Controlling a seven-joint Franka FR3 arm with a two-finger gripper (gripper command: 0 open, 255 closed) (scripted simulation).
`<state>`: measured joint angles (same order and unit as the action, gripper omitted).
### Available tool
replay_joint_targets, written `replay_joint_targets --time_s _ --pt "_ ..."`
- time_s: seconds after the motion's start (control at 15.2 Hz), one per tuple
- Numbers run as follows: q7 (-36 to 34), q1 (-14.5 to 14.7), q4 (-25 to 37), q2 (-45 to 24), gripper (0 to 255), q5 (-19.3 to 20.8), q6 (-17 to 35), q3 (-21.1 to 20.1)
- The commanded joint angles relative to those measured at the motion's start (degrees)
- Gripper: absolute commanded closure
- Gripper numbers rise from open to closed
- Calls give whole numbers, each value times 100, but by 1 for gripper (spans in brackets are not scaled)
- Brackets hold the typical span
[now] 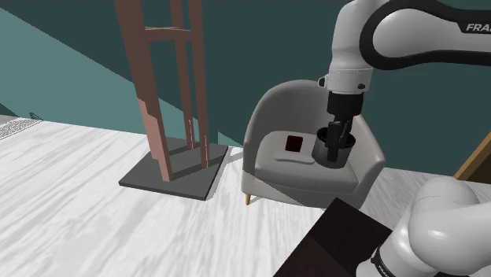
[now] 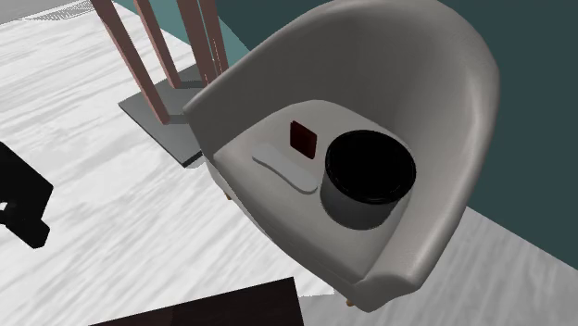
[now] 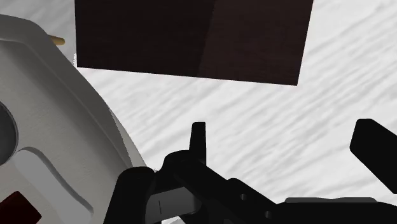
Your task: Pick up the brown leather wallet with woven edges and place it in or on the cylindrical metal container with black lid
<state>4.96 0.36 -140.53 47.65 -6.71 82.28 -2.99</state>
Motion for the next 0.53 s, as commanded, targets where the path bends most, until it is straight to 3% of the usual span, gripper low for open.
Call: replay_joint_targets --time_s 0.0,0.46 --pt "0 0 0 0 0 0 0 0" --pt "857 -241 -211 -755 0 614 1093 574"
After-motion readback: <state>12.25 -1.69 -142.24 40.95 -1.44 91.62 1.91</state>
